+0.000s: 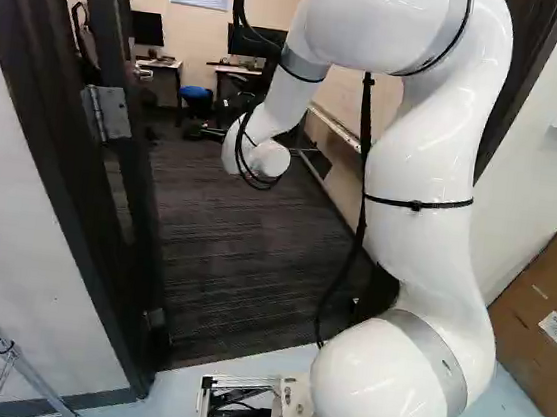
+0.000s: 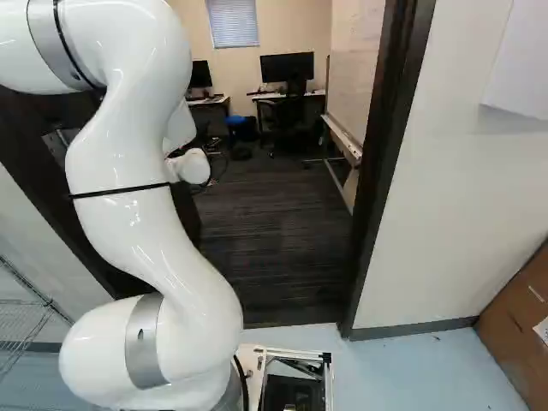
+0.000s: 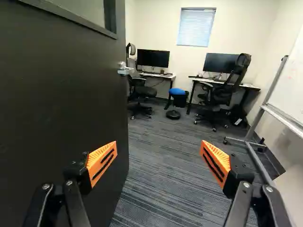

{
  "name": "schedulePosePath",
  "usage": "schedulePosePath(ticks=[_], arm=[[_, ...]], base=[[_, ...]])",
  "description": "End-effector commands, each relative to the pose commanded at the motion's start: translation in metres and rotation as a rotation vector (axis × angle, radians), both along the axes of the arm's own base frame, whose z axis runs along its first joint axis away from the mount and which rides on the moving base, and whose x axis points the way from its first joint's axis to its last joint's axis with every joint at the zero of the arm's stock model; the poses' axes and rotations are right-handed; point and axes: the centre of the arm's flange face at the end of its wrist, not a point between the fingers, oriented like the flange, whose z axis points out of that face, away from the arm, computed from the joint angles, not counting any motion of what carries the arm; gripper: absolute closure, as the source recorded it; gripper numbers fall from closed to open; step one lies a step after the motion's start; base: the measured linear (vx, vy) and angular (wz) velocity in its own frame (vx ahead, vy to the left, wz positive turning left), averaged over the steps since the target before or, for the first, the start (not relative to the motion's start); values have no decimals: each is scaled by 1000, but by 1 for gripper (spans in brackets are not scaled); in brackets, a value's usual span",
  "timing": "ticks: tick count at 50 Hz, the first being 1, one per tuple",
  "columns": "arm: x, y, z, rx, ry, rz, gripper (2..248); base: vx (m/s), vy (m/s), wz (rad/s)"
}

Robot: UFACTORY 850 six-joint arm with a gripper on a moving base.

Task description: Open the door and move inside

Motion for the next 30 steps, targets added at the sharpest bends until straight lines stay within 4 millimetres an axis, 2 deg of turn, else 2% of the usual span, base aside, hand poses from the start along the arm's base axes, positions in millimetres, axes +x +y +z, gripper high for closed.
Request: schedulePosePath(ticks=[15, 30], arm=[[-8, -12, 2, -2, 11, -20, 3], [-24, -32, 5, -4, 29, -54, 3]], base=[[0, 0, 0], [0, 0, 0]])
